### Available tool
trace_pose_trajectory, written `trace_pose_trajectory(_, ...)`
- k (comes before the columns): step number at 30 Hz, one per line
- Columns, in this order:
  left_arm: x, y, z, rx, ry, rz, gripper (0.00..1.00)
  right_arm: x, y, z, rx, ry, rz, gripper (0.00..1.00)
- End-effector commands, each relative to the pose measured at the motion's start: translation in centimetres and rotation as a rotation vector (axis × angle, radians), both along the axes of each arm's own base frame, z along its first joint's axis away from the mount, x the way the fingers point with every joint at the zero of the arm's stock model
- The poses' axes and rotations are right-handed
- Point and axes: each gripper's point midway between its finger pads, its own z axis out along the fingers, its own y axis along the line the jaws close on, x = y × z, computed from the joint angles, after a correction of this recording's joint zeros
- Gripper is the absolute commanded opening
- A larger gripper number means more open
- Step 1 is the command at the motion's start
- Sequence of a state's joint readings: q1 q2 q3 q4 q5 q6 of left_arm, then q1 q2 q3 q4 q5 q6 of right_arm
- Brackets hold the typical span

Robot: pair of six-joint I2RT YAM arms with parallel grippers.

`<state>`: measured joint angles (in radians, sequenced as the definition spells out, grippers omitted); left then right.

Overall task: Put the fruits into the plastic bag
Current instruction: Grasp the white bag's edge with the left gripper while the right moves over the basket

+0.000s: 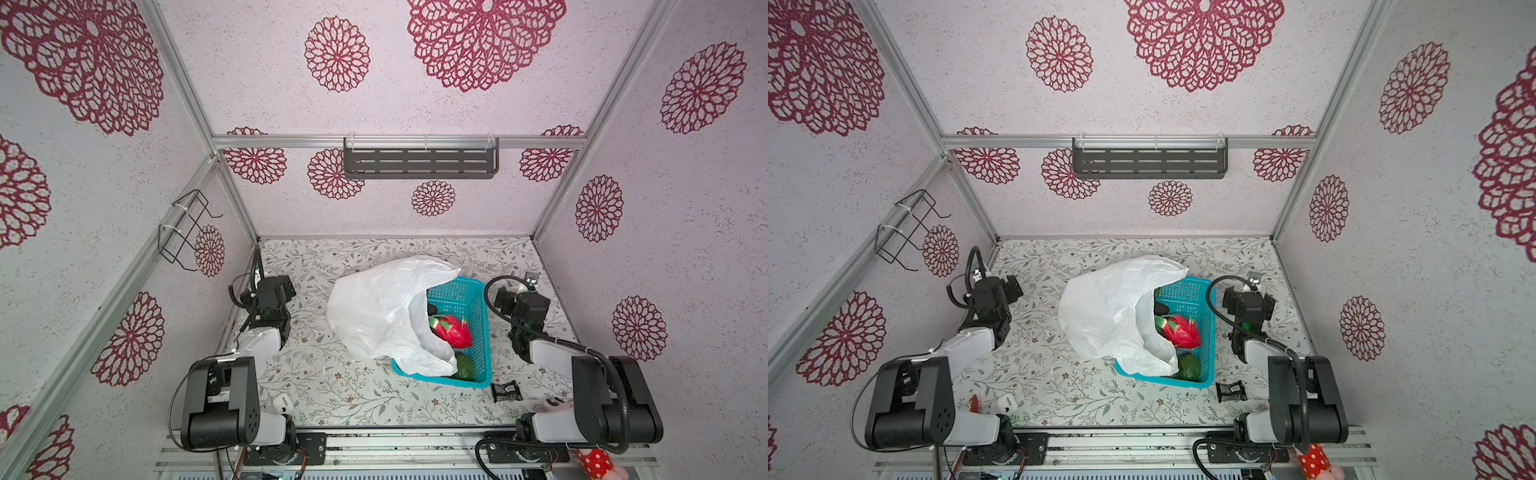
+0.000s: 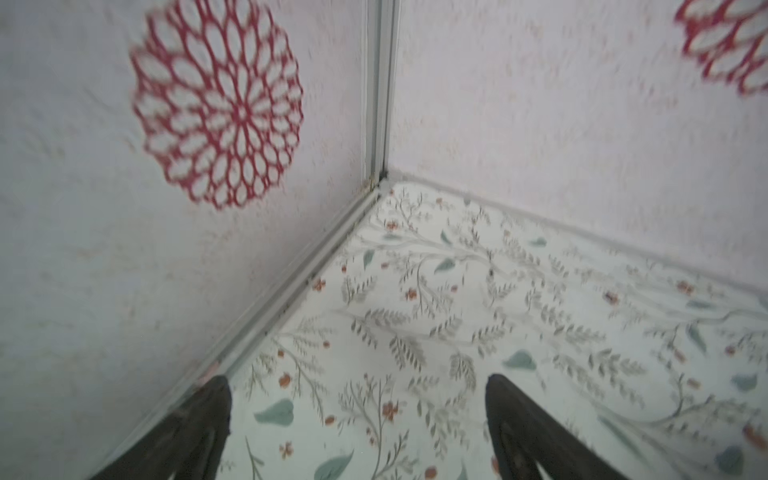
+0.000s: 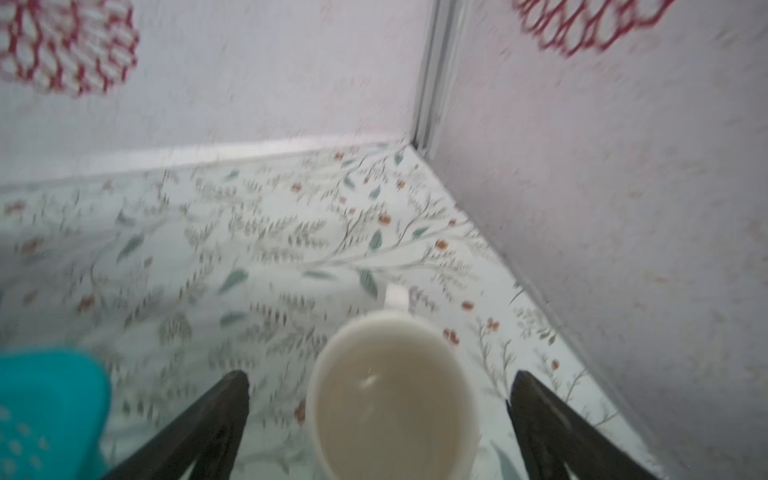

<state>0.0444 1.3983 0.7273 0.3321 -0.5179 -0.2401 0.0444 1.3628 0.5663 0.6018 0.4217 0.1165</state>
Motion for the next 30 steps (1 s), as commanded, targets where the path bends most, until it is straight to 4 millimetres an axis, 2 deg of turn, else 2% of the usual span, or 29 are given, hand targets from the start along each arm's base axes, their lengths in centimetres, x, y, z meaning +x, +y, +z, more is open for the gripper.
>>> trace_pose_trajectory(1, -2.9, -2.2, -1.6, -0.014, 0.187, 0.063, 0.97, -2.2, -2.1, 1.3, 0.110, 0.034, -0.211, 0.99)
trace_pose_trajectory(3, -3.6, -4.9, -2.0, -0.102, 0.224, 0.052, 0.98, -1.8, -0.5, 2.1, 0.158, 0.048, -0.205, 0.98)
trace_pose_trajectory(5, -4.0, -9.1, -2.1, -0.163, 0.244, -0.001, 0.97, -1.5, 1.7, 2.6, 0.182, 0.073, -0.180, 0.98)
trace_pose_trajectory(9, -4.2, -20.7, -0.6, -0.190, 0.271, -0.266, 0.97, -0.1, 7.9, 3.7, 0.177, 0.096, -0.021, 0.98)
trace_pose_trajectory(10, -4.3, -23.4, -0.2, -0.194, 0.292, -0.334, 0.97, 0.2, 8.8, 4.1, 0.168, 0.105, -0.001, 0.98)
trace_pose_trajectory(13, -4.8, -29.6, 1.1, -0.136, 0.375, -0.519, 0.98, 1.3, 10.7, 4.5, 0.191, 0.130, 0.055, 0.98)
trace_pose_trajectory(16, -5.2, -33.8, 1.4, -0.123, 0.458, -0.653, 0.98, 1.8, 11.4, 4.9, 0.183, 0.146, 0.078, 0.98)
trace_pose_trajectory(20, -6.4, -37.7, 1.1, -0.179, 0.549, -0.806, 0.98, 1.8, 11.4, 5.4, 0.172, 0.145, 0.086, 0.98)
trace_pose_trajectory(26, -9.4, -39.3, -1.2, -0.221, 0.767, -0.917, 0.98, 1.0, 10.3, 6.7, 0.151, 0.129, 0.052, 0.99)
trace_pose_trajectory(30, -10.7, -41.2, -2.8, -0.262, 0.856, -1.019, 0.98, 0.7, 10.2, 7.1, 0.171, 0.133, 0.054, 0.99)
